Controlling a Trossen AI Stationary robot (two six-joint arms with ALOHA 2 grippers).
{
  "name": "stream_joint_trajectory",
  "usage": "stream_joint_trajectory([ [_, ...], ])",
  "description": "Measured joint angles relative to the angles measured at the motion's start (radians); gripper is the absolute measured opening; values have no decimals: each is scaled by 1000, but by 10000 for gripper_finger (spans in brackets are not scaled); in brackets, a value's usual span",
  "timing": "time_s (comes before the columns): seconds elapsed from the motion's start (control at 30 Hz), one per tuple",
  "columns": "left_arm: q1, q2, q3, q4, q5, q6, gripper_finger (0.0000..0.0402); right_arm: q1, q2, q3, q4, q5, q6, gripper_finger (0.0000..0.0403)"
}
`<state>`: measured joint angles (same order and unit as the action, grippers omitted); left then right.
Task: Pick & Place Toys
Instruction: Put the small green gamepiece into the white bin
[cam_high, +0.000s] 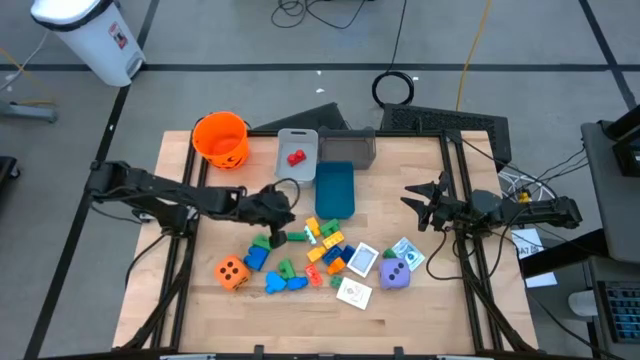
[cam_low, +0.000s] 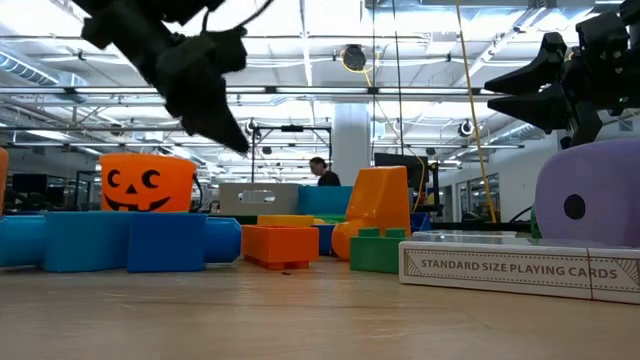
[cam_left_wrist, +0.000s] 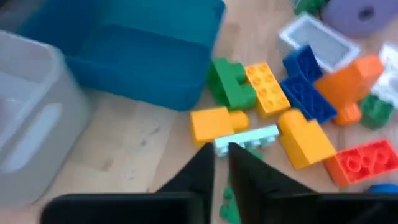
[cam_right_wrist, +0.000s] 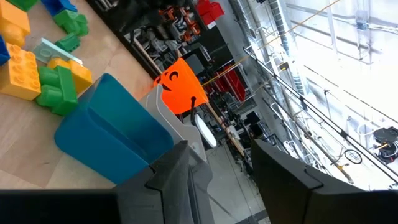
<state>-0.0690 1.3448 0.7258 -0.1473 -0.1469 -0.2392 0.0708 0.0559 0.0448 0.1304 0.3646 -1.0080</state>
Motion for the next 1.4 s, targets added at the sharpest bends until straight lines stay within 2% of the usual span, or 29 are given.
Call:
stream_joint_trajectory([
  [0.1, -27, 77, 0, 25, 15, 47, 130, 0, 0, 0, 0, 0, 0, 169],
  [0.3, -37, 224, 0, 109, 32, 25, 240, 0, 0, 0, 0, 0, 0, 169],
  [0.43, -38, 271, 0, 132, 115, 23, 282, 0, 0, 0, 0, 0, 0, 169],
  [0.53, -38, 297, 0, 132, 126, 21, 295, 0, 0, 0, 0, 0, 0, 169],
  [0.63, -35, 320, 0, 123, 119, 25, 288, 0, 0, 0, 0, 0, 0, 169],
  [0.77, -30, 332, 0, 130, 93, 48, 250, 0, 0, 0, 0, 0, 0, 169],
  [1.07, -27, 323, 0, 122, 86, 55, 96, 0, 0, 0, 1, 0, 0, 169],
  [1.23, -9, 288, 8, 73, 102, -5, 96, 0, 0, 0, 0, 0, 0, 169],
  [1.4, 19, 188, 57, -53, 85, -17, 96, 0, 0, 0, 0, 0, 0, 169],
])
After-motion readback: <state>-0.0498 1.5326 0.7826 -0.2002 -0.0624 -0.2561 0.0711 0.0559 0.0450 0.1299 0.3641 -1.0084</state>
